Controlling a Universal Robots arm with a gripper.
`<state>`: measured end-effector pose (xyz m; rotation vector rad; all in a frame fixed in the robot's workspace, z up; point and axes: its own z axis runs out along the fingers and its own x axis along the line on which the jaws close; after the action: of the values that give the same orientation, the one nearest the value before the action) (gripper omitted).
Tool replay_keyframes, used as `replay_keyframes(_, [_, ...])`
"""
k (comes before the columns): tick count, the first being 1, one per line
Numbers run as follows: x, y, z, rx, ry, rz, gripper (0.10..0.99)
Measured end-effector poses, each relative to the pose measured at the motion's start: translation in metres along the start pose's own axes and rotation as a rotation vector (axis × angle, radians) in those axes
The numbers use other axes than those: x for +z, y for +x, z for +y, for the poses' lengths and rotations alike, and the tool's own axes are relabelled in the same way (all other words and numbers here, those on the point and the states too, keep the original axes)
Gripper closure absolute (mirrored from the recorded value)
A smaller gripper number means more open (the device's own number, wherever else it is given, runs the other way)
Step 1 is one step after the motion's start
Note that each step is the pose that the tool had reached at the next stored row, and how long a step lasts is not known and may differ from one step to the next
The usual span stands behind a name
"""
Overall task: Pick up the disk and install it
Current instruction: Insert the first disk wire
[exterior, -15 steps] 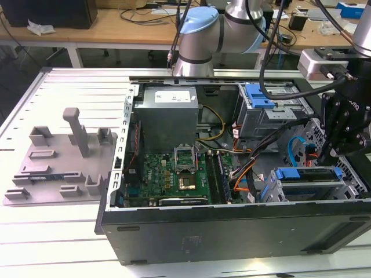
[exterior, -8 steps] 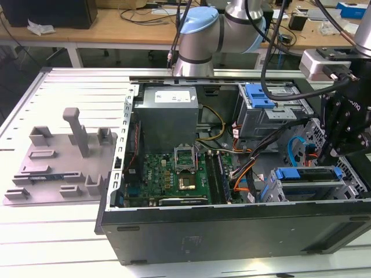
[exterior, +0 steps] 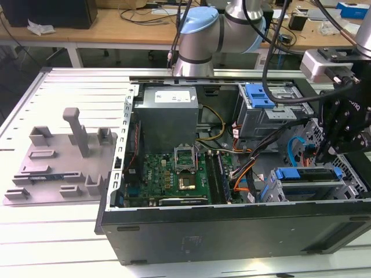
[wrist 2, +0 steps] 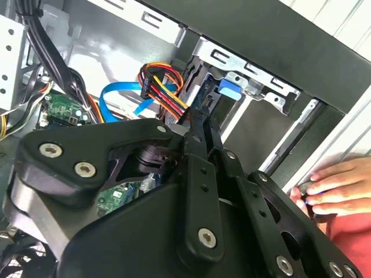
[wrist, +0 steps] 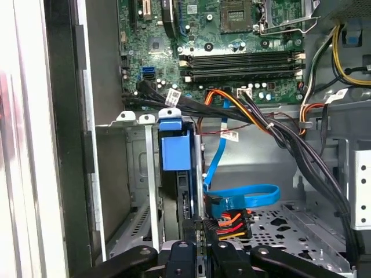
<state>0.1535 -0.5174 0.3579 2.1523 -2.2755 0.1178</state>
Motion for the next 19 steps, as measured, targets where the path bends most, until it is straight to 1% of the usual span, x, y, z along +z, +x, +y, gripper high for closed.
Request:
replay_keyframes(1, [0.0001, 0.0012, -0.0004, 0.000, 0.000, -0.0021, 0.918])
replay_keyframes(4, [0.0003, 0.0039, -0.0021, 0.000, -0.001, -0.0042, 0.918])
replay_keyframes(11, [0.0004, 0.0053, -0.0025, 0.001, -0.002, -0.0044, 0.918])
replay_keyframes(16, [0.0007, 0.0088, -0.0027, 0.015, -0.003, -0.0057, 0.918])
replay_keyframes(19, [0.0007, 0.0090, -0.0027, 0.033, -0.004, -0.0056, 0.918])
